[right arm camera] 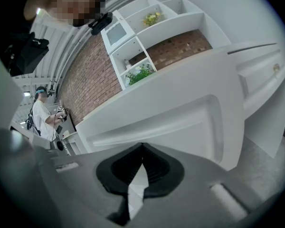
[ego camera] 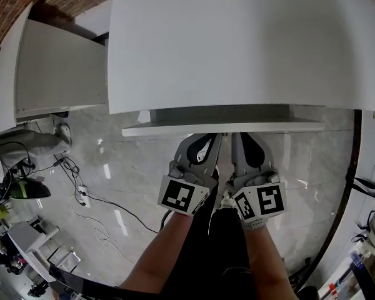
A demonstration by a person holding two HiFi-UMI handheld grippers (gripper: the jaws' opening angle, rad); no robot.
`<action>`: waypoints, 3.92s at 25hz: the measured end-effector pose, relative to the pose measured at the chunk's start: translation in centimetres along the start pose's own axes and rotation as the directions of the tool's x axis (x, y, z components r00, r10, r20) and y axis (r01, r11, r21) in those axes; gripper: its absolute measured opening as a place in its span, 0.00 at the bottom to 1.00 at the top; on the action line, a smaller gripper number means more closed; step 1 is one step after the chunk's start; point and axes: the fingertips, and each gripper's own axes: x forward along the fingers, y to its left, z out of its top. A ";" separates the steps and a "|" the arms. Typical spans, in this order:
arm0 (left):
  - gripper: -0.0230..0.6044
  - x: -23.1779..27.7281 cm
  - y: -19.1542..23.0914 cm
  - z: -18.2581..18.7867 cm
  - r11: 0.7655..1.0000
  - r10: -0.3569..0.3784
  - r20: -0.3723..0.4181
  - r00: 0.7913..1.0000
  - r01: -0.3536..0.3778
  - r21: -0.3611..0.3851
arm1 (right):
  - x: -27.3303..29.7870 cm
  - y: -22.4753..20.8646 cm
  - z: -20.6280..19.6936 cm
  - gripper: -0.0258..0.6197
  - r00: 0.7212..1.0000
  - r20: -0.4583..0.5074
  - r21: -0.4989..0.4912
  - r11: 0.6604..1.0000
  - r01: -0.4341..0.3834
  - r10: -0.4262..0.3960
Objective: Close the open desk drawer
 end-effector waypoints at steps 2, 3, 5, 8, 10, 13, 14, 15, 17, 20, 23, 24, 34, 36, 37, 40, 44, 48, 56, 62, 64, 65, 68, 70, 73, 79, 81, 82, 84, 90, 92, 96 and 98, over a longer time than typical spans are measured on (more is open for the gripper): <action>0.04 0.2 -0.2 -0.3 1.000 -0.008 -0.012 1.000 0.008 0.005 | 0.0 -0.2 0.1 0.04 1.000 0.005 0.003 1.000 0.003 -0.003; 0.04 0.3 -0.2 -0.3 1.000 -0.010 -0.013 1.000 0.010 0.003 | 0.1 -0.3 0.1 0.04 1.000 0.007 0.003 1.000 0.004 -0.004; 0.04 0.7 -0.1 0.1 1.000 -0.014 -0.003 1.000 0.014 -0.004 | 0.4 -0.4 0.3 0.04 1.000 0.009 0.001 1.000 0.009 -0.009; 0.04 1.1 0.4 0.4 1.000 -0.019 -0.003 1.000 0.019 0.004 | 1.0 -0.4 0.5 0.04 1.000 0.012 0.006 1.000 0.012 -0.012; 0.04 1.4 0.6 0.7 1.000 -0.019 0.004 1.000 0.019 0.000 | 1.4 -0.5 0.6 0.04 1.000 0.012 0.008 1.000 0.014 -0.014; 0.04 1.9 0.8 0.9 1.000 -0.023 0.006 1.000 0.023 -0.002 | 1.8 -0.7 0.8 0.04 1.000 0.012 0.009 1.000 0.019 -0.019; 0.04 2.0 0.8 1.0 1.000 -0.027 0.007 1.000 0.027 0.002 | 1.9 -0.8 0.8 0.04 1.000 0.013 0.010 1.000 0.021 -0.021; 0.04 2.1 0.8 1.0 0.999 -0.032 0.007 0.999 0.032 0.008 | 2.0 -0.8 0.8 0.04 1.000 0.014 0.010 1.000 0.022 -0.022; 0.04 2.2 0.9 1.0 0.999 -0.040 0.006 0.999 0.039 0.017 | 2.2 -0.8 0.9 0.04 1.000 0.016 0.008 1.000 0.023 -0.023; 0.04 2.6 1.2 1.3 0.999 -0.042 0.011 0.999 0.042 0.010 | 2.6 -0.9 1.0 0.04 0.999 0.021 0.009 1.000 0.025 -0.025; 0.04 2.9 1.5 1.5 0.999 -0.049 0.015 0.999 0.049 -0.016 | 3.0 -1.0 1.2 0.04 0.999 0.024 0.011 0.999 0.031 -0.031; 0.04 3.0 1.6 1.5 0.998 -0.050 0.016 0.999 0.051 -0.022 | 3.2 -1.0 1.3 0.04 0.999 0.026 0.011 0.999 0.033 -0.033; 0.04 3.9 2.2 1.9 0.998 -0.052 0.027 0.998 0.053 -0.022 | 4.2 -1.3 1.6 0.04 0.998 0.043 0.014 0.999 0.038 -0.039; 0.04 4.0 2.1 1.8 0.998 -0.052 0.033 0.998 0.053 -0.033 | 4.1 -1.5 1.6 0.04 0.998 0.046 0.015 0.999 0.039 -0.040; 0.04 4.0 2.0 1.8 0.998 -0.051 0.035 0.998 0.053 -0.039 | 4.1 -1.5 1.6 0.04 0.998 0.047 0.014 0.999 0.040 -0.040; 0.04 4.0 2.0 1.7 0.998 -0.049 0.037 0.998 0.051 -0.048 | 4.0 -1.5 1.6 0.04 0.998 0.049 -0.004 0.999 0.038 -0.038; 0.04 4.0 2.0 1.8 0.998 -0.036 0.033 0.999 0.037 -0.049 | 3.9 -1.5 1.6 0.04 0.998 0.057 -0.028 0.999 0.025 -0.023; 0.04 3.6 2.0 2.5 0.998 -0.010 0.051 0.999 0.013 -0.055 | 3.5 -1.2 2.0 0.04 0.998 0.061 -0.064 0.998 0.013 -0.009; 0.04 1.5 2.1 5.0 0.999 0.052 0.116 0.992 -0.049 -0.024 | 0.9 -0.2 4.6 0.04 0.994 0.100 -0.185 0.982 -0.028 0.047; 0.04 -1.8 0.3 6.7 0.997 0.075 0.137 0.988 -0.076 0.003 | -2.2 1.0 5.8 0.04 0.995 0.059 -0.280 0.958 -0.055 0.075; 0.04 -2.9 -0.2 7.2 0.996 0.083 0.135 0.987 -0.085 0.014 | -3.5 1.6 6.7 0.04 0.994 0.052 -0.314 0.947 -0.071 0.092; 0.04 -3.4 -0.6 7.6 0.996 0.085 0.133 0.987 -0.088 0.018 | -4.3 1.8 7.3 0.04 0.994 0.051 -0.325 0.943 -0.077 0.099; 0.04 -5.1 -1.9 9.1 0.996 0.086 0.145 0.986 -0.090 0.021 | -6.6 2.2 9.1 0.04 0.991 0.057 -0.322 0.942 -0.097 0.122; 0.04 -6.3 -2.7 10.1 0.996 0.081 0.155 0.985 -0.084 0.016 | -8.2 2.7 10.1 0.04 0.989 0.058 -0.314 0.943 -0.108 0.133; 0.04 -7.9 -3.6 12.4 0.996 0.077 0.177 0.981 -0.083 0.026 | -10.2 3.7 12.0 0.04 0.987 0.072 -0.312 0.943 -0.116 0.145; 0.04 -11.3 -6.4 16.3 0.997 0.064 0.206 0.976 -0.071 0.027 | -14.5 5.8 15.5 0.04 0.981 0.095 -0.336 0.933 -0.128 0.168; 0.04 -12.3 -7.4 17.6 0.997 0.056 0.212 0.976 -0.064 0.031 | -15.6 6.2 16.7 0.04 0.980 0.101 -0.345 0.930 -0.127 0.172; 0.04 -12.7 -7.8 18.1 0.998 0.054 0.215 0.975 -0.063 0.032 | -16.1 6.4 17.2 0.04 0.979 0.103 -0.346 0.929 -0.129 0.174; 0.04 -13.7 -8.6 19.0 0.998 0.052 0.222 0.974 -0.061 0.035 | -17.3 6.6 18.1 0.04 0.977 0.109 -0.341 0.931 -0.134 0.181; 0.04 -16.6 -10.7 21.6 0.998 0.038 0.230 0.972 -0.049 0.041 | -20.9 7.6 21.2 0.04 0.975 0.128 -0.325 0.937 -0.131 0.181; 0.04 -17.6 -11.4 22.5 0.998 0.026 0.234 0.972 -0.039 0.052 | -22.0 8.2 22.0 0.04 0.972 0.133 -0.326 0.934 -0.143 0.195; 0.04 -19.3 -12.3 23.8 0.995 0.032 0.247 0.969 -0.054 0.081 | -24.0 9.5 23.6 0.04 0.965 0.147 -0.343 0.926 -0.156 0.217; 0.04 -20.3 -12.6 24.4 0.994 0.047 0.256 0.966 -0.069 0.079 | -24.9 9.8 24.0 0.04 0.963 0.156 -0.348 0.925 -0.154 0.219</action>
